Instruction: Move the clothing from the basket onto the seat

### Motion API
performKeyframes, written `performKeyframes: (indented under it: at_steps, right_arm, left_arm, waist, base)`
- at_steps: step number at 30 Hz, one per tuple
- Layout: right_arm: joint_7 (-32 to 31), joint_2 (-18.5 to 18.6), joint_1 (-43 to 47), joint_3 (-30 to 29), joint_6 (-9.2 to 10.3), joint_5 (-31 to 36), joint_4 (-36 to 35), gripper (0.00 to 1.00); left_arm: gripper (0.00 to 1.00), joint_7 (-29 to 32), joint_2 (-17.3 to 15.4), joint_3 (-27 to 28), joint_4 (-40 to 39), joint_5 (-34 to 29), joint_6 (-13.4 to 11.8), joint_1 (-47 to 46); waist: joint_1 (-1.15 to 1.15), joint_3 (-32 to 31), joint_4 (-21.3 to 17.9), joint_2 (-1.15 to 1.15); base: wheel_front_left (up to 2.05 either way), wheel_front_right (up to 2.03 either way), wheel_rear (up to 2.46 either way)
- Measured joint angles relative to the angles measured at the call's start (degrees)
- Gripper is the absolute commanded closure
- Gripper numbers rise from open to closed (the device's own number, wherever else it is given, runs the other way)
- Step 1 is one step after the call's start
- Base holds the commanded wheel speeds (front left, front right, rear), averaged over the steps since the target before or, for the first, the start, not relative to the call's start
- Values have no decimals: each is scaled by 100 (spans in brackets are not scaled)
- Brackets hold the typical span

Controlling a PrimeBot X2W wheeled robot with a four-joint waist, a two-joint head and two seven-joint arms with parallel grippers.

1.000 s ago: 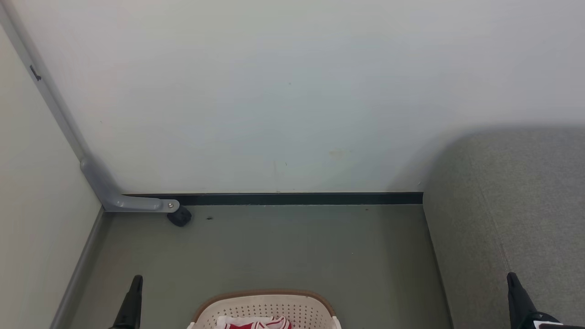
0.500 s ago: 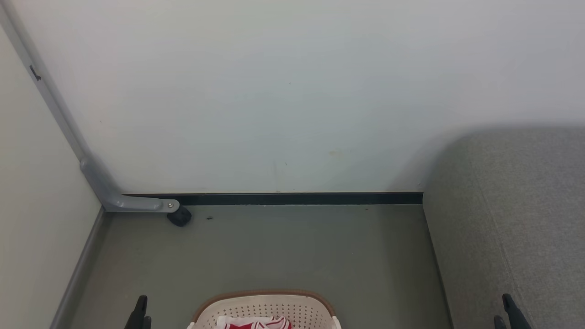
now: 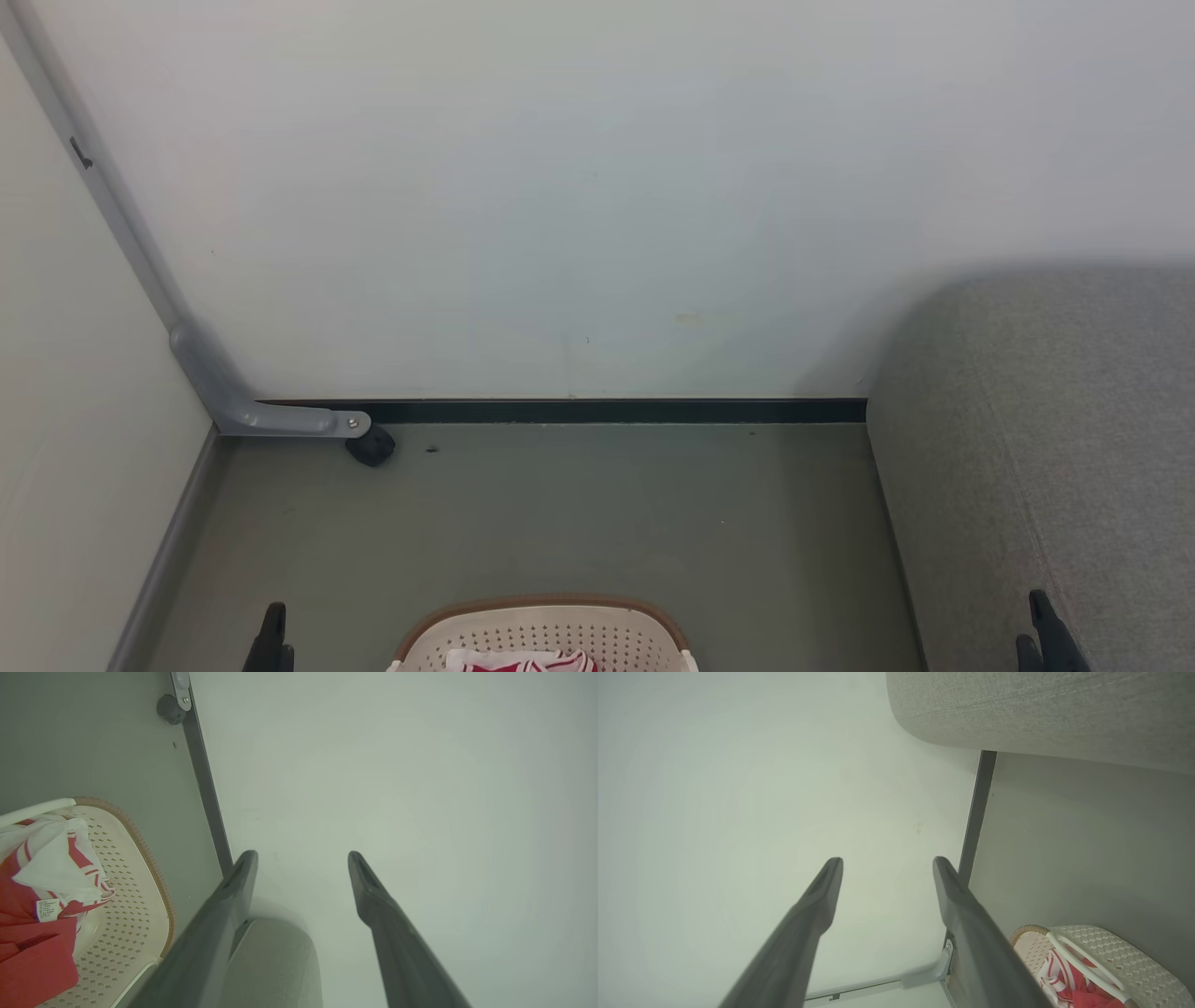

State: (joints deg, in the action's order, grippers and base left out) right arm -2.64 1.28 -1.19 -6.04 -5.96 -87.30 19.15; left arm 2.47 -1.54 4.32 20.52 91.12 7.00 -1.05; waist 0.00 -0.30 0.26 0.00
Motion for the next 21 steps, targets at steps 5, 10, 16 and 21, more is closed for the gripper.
performKeyframes:
  at_steps: [5, 10, 16, 21]
  right_arm:
    - [115, 2, -1, 70, 43, 165, -100, 0]
    - [225, 3, -3, 124, 100, 468, -254, 0]
    - [345, 8, -15, 248, 194, 988, -460, 0]
    - [480, 10, -37, 354, 303, 1541, -610, 0]
  left_arm:
    - [0, -92, -1, 42, -44, -109, 0, 0]
    - [0, -200, -3, 80, -126, -310, 0, -2]
    - [0, -323, -4, 63, -314, -795, 0, -3]
    - [0, -464, -9, -45, -516, -1536, -191, -3]
  waist:
    - [0, -16, 15, 0]
    - [0, -34, 32, 0]
    - [0, -61, 58, 0]
    - [0, -89, 83, 0]
  base:
    - [0, 0, 0]
    - [0, 0, 0]
    - [0, 0, 0]
    - [0, 0, 0]
